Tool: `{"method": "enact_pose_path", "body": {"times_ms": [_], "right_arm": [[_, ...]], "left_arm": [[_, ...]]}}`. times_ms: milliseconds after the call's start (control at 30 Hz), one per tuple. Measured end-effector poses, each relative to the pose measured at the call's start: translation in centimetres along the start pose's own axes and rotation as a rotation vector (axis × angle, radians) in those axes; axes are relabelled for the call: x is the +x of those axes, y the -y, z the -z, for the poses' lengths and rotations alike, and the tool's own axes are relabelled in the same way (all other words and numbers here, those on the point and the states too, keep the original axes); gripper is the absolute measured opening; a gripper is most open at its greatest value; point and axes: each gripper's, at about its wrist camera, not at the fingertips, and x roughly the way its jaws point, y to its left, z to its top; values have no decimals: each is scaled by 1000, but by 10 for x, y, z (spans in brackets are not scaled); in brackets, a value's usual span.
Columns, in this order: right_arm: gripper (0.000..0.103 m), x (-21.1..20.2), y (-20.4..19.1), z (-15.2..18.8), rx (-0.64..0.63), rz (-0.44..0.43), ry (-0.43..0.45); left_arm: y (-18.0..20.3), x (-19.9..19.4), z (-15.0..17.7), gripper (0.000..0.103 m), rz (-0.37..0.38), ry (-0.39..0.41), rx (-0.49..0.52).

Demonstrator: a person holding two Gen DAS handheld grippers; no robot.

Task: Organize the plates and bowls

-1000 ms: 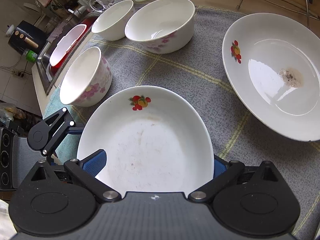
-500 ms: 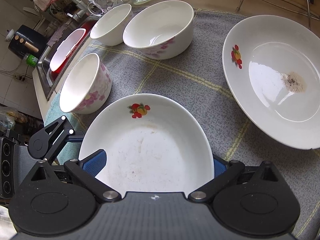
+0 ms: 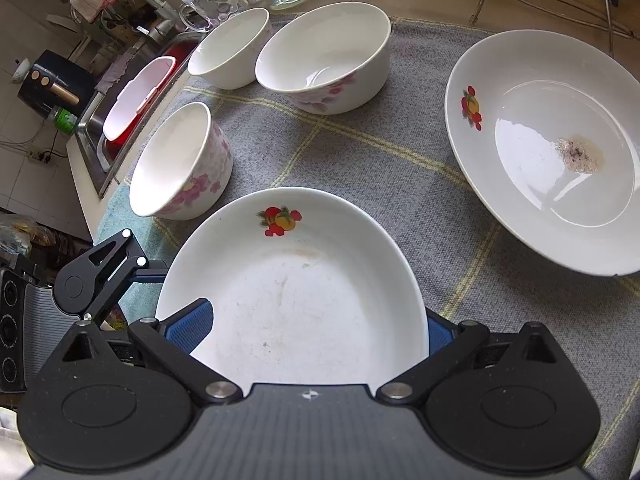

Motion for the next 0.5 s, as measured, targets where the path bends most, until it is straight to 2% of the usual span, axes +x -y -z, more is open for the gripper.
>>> {"method": "enact_pose_path", "body": {"times_ms": [500], "right_arm": [[103,-35,9,20,24,23,56]], "left_arm": [[16,4,-26,101,34,15,39]]}}
